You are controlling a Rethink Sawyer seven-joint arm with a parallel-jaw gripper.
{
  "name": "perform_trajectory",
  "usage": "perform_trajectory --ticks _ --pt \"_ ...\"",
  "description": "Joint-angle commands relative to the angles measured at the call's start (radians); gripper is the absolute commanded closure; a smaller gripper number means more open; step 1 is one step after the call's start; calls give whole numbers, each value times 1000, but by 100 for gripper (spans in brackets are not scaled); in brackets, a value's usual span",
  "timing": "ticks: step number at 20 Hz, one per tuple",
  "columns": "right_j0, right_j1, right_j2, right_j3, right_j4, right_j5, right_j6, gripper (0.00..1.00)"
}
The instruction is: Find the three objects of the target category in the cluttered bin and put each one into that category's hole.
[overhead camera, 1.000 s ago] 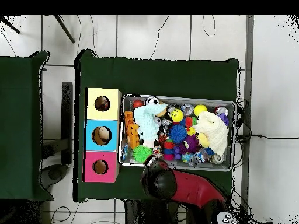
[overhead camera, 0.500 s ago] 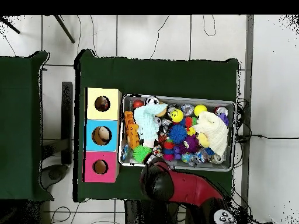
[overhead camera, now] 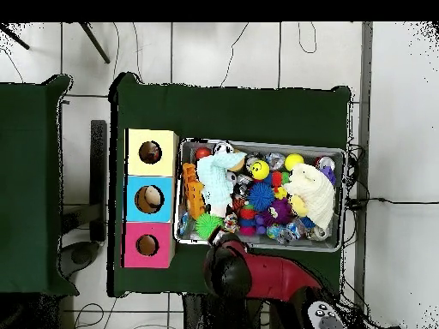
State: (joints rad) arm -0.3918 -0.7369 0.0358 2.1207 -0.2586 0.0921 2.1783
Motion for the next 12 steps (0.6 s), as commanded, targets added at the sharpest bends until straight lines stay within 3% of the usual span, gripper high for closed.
perform_trajectory --ticks 1,8,12 --pt "-6 104 7 -104 -58 -83 46 0" --pt "-7 161 -15 -138 -82 -128 50 0" --pt "-18 141 -28 -144 -96 -106 39 0"
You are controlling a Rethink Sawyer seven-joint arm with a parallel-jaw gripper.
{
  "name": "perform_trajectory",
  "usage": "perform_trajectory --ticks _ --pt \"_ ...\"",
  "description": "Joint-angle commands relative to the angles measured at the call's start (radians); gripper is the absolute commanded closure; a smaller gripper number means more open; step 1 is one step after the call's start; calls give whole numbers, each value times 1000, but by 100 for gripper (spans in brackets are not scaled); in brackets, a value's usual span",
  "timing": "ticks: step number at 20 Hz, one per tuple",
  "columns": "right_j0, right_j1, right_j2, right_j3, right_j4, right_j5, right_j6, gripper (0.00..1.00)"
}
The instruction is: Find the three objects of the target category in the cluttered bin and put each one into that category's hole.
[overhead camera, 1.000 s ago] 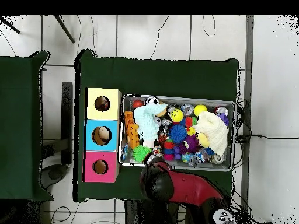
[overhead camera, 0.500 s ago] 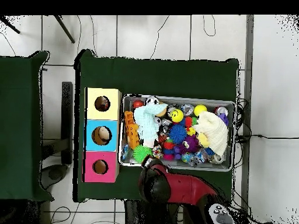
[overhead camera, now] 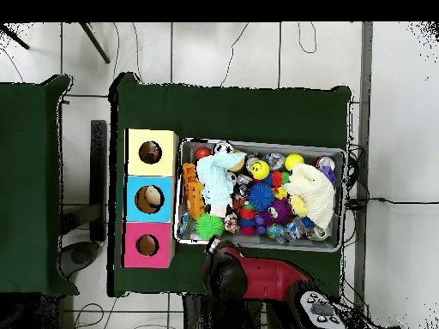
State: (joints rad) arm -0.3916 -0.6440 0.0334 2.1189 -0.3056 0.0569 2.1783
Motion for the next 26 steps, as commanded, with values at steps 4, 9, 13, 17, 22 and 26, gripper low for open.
perform_trajectory --ticks 4,9,13,17,22,26 --pt "-31 21 -27 -145 -60 -38 29 0" --pt "-43 -9 -13 -147 -62 5 22 0" --pt "-48 -11 -6 -164 -65 16 16 0" --pt "-53 17 4 -192 -75 -4 16 0" --pt "-51 63 10 -229 -83 -36 26 0" --pt "-42 85 6 -244 -85 -48 32 0"
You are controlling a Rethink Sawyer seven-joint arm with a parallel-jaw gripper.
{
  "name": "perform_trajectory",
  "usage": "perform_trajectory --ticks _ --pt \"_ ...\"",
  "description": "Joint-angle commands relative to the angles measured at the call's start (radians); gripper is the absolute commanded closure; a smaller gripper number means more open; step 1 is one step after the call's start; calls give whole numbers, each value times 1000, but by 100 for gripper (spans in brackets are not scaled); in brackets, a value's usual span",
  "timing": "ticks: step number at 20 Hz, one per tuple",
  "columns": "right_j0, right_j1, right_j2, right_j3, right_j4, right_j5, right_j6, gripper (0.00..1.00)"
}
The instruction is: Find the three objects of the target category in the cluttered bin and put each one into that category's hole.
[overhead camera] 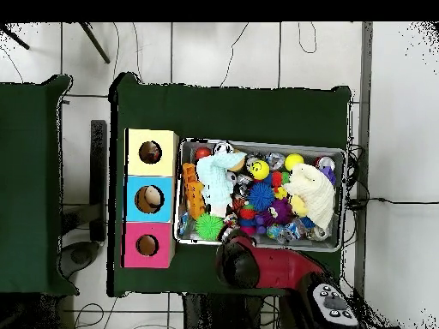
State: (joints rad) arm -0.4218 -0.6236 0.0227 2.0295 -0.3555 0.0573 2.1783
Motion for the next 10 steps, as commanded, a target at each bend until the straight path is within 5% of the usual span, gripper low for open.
perform_trajectory --ticks 1,10 --pt "-12 67 18 -160 -35 -47 32 0" --pt "23 109 5 -157 -22 -95 69 0"
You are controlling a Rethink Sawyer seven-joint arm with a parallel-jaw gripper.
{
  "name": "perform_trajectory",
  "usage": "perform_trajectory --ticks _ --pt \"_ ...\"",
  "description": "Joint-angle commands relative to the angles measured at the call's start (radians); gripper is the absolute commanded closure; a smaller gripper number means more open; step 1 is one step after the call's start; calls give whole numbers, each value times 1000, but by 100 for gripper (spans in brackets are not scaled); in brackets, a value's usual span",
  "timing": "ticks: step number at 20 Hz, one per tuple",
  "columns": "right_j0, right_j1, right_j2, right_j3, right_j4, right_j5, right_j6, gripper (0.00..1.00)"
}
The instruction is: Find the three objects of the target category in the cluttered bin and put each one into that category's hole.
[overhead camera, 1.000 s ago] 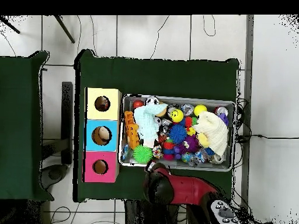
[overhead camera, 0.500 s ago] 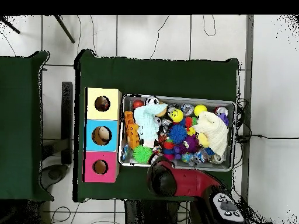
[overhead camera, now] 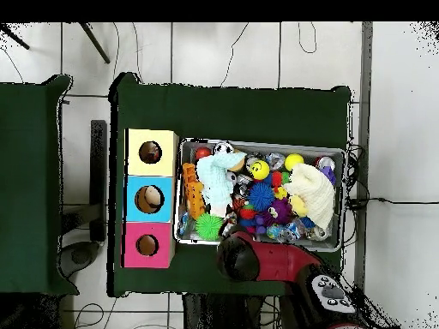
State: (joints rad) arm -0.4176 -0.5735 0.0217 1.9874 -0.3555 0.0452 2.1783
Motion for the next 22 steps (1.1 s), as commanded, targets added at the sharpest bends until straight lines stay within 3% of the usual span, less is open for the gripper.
perform_trajectory --ticks 1,10,22 --pt "22 59 4 -112 -20 -89 73 0" --pt "53 72 9 -95 8 -115 105 0" --pt "113 136 -49 -124 44 -176 126 0"
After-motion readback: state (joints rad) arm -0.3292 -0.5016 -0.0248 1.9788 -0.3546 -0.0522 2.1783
